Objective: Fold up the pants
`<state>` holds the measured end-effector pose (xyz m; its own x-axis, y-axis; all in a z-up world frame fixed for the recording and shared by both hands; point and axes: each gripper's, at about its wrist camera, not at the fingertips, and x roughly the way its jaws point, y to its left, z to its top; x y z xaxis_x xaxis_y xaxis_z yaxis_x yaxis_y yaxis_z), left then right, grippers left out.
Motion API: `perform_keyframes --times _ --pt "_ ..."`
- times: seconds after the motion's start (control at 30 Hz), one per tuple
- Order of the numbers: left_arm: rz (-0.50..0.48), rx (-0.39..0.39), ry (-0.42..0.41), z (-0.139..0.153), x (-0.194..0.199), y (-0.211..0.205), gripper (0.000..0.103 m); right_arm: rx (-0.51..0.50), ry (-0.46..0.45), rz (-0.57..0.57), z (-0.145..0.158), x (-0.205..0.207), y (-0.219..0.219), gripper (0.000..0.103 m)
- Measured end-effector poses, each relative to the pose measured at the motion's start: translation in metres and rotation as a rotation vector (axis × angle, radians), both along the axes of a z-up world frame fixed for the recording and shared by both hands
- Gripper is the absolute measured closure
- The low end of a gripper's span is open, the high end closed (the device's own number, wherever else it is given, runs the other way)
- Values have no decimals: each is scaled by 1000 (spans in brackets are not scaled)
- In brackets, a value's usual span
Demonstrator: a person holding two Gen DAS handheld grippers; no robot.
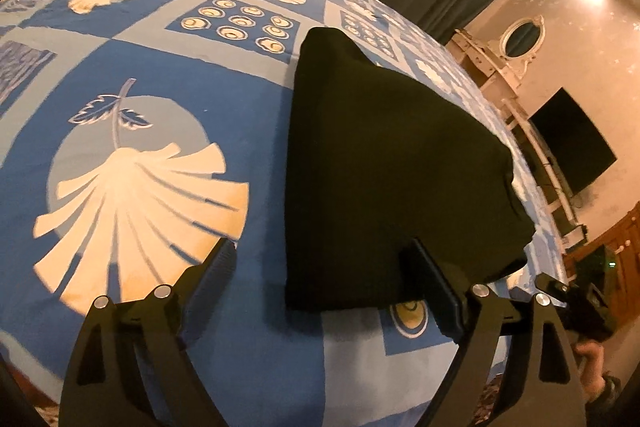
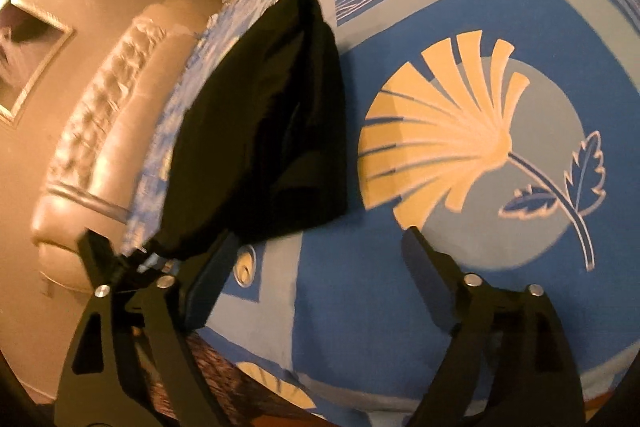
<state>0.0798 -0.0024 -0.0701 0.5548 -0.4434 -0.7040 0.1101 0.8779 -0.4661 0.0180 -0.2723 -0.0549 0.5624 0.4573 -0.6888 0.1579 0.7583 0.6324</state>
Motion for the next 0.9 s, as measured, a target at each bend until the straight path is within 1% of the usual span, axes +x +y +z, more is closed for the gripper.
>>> perform_keyframes --times 0.17,0.3,0.37,0.4,0.53,0.6,0.67,0.77,0.9 --pt "39 43 4 4 -17 1 16 -124 18 -5 7 -6 24 13" --pt "58 112 -6 10 -30 -4 16 -226 30 3 9 -11 38 13" --pt "66 191 -22 14 -38 -11 16 -265 34 -1 10 -13 44 13" --pt "67 215 -28 15 -41 -13 16 -300 35 1 11 -14 50 13" --pt "68 279 -90 26 -56 -22 16 -397 18 25 16 -16 71 13" --pt "60 307 -140 34 -62 -27 16 -424 0 40 17 -18 79 13" --pt "50 322 -161 38 -64 -31 16 -444 -14 50 17 -19 83 13" --pt "32 340 -171 39 -62 -37 16 -486 -40 49 19 -21 87 13" --pt "33 356 -179 38 -61 -42 16 -496 -48 20 21 -18 82 13"
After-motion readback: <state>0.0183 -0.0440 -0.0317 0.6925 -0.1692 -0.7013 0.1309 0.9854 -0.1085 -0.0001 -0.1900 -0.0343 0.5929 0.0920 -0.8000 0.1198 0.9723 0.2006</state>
